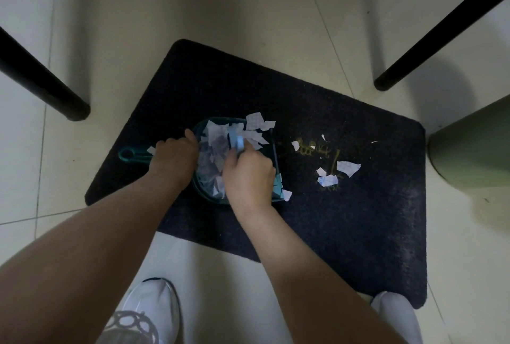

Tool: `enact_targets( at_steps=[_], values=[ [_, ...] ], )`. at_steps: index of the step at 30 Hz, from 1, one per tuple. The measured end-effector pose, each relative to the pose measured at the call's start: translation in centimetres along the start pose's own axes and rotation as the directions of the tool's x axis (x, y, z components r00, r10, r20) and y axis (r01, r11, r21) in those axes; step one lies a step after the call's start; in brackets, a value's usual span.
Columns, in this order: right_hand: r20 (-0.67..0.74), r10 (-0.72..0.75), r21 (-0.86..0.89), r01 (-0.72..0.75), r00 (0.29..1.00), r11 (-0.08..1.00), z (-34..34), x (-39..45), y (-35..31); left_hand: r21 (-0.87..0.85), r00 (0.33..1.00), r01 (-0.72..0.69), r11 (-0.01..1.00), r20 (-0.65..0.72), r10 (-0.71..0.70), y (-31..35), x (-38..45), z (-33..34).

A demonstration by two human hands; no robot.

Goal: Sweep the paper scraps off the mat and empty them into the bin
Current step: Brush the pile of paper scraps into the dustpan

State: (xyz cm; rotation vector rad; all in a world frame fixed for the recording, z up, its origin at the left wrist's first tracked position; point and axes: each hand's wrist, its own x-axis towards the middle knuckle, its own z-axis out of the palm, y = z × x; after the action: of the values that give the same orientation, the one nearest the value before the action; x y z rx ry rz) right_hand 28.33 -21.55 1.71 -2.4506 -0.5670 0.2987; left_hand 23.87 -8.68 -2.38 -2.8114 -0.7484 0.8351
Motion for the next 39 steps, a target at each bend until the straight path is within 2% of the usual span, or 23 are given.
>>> enact_targets(
  at_steps=[7, 11, 15, 18, 21, 23, 26, 30, 33, 36, 39],
  values=[
    [-0.095, 0.242, 0.224, -0.216, 0.966, 0.95, -3.5, 2.9, 1.3, -0.119, 0.999, 0.016, 0.993, -0.041, -0.021, -1.0, -0.4, -0.3],
    [-0.174, 0.285, 0.37, -0.206, 0.943, 0.906, -5.2, 3.9, 0.9, -0.242, 0.992, 0.053, 0.969, -0.098, -0.079, -1.7, -0.5, -0.8],
    [-0.265, 0.262, 0.472, -0.112, 0.928, 0.874, -6.4, 4.7, 0.2, -0.351, 0.979, 0.032, 0.936, -0.176, -0.1, -2.3, -0.6, -1.0],
    [-0.284, 0.191, 0.423, -0.056, 0.939, 0.904, -6.8, 5.5, 0.3, -0.36, 0.979, 0.024, 0.933, -0.181, -0.095, -2.4, -0.7, -1.0],
    [-0.214, 0.181, 0.317, -0.107, 0.96, 0.942, -6.8, 6.0, 0.9, -0.369, 0.976, 0.02, 0.929, -0.194, -0.097, -2.5, -1.0, -1.0],
    [-0.245, 0.18, 0.385, -0.075, 0.953, 0.92, -6.9, 5.8, 1.1, -0.382, 0.97, 0.012, 0.924, -0.221, -0.104, -2.6, -1.2, -1.0],
    [-0.372, 0.202, 0.517, 0.022, 0.906, 0.856, -7.2, 5.5, 0.9, -0.399, 0.96, 0.011, 0.917, -0.253, -0.122, -2.7, -1.3, -1.2],
    [-0.516, 0.234, 0.571, 0.127, 0.824, 0.811, -7.6, 5.8, 0.8, -0.39, 0.953, 0.037, 0.92, -0.263, -0.15, -2.2, -1.6, -1.7],
    [-0.581, 0.224, 0.546, 0.171, 0.782, 0.82, -8.0, 6.4, 0.6, -0.404, 0.945, 0.046, 0.913, -0.28, -0.172, -2.2, -1.6, -2.0],
    [-0.552, 0.178, 0.487, 0.142, 0.814, 0.862, -8.3, 7.5, 0.7, -0.363, 0.945, 0.03, 0.931, -0.293, -0.144, -2.2, -1.6, -1.8],
    [-0.476, 0.032, 0.286, 0.12, 0.879, 0.951, -8.2, 8.6, 0.9, -0.363, 0.943, 0.023, 0.932, -0.302, -0.141, -2.0, -1.7, -2.1]
  ],
)
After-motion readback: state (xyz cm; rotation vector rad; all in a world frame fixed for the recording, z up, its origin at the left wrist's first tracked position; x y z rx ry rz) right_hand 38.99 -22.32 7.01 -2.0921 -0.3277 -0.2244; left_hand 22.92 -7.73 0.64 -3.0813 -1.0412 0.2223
